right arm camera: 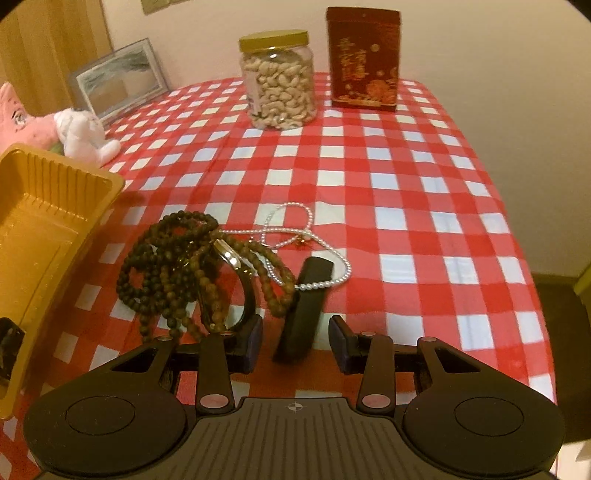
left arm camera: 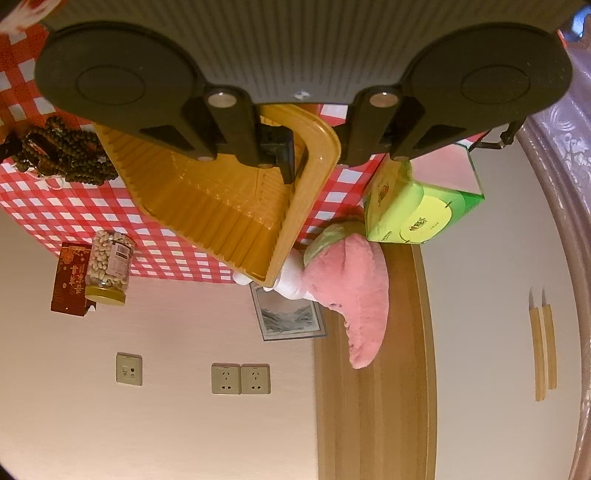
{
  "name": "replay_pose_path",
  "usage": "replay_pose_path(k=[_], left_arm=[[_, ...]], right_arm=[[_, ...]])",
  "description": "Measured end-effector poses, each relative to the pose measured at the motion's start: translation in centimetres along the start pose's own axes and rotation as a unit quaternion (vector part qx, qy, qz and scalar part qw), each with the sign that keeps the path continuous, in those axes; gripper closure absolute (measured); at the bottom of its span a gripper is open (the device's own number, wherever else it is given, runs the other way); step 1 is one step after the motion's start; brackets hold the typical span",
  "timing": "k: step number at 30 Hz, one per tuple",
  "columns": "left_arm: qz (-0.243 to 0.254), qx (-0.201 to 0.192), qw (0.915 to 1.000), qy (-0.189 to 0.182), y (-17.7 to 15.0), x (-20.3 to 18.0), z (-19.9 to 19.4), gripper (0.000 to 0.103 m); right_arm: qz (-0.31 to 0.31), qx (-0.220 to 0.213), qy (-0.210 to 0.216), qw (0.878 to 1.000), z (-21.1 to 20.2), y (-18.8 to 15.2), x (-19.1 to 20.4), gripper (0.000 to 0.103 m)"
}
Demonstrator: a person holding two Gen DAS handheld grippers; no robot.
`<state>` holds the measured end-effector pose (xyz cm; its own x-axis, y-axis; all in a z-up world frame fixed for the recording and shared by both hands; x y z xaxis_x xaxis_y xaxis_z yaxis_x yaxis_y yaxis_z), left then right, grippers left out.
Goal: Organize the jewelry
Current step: 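Grasp the black band beside the beads with the right tool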
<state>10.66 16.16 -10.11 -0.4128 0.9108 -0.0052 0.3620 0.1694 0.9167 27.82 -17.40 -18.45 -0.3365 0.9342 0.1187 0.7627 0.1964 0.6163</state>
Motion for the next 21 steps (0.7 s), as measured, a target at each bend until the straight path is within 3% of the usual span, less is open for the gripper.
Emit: replay_pose_path(k=[9,13,21], left_arm=[[-0.002,0.002,1.0,0.003,0.0,0.0,0.0,0.094],[0.0,0.003,1.0,0.002,0.1,0.0,0.0,0.094],[0.001,0.003,1.0,0.001,0.1,0.1,0.0,0.095]], right_arm=[[-0.021,-0.002,0.015,1.0,0.0,-0.6,-0.8,0.08],[-0.017,0.007,0.028,0.999,-0.9,-1.4,-1.1,0.082],[0.085,0.03,0.112,0.99,-4.0,-3.0,-1.4,0.082]])
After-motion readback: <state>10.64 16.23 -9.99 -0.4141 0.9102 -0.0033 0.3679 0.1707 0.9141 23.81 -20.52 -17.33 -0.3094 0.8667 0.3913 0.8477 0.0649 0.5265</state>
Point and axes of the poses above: each gripper's, at about its wrist camera, not at the fingertips, and z roughly the way its jaws point, x to its left, y to its top, the point moved 5 cm from there along z, roughly the way its jaws point, and after that the axes turned 3 degrees about -z, right-handed, at the moved point
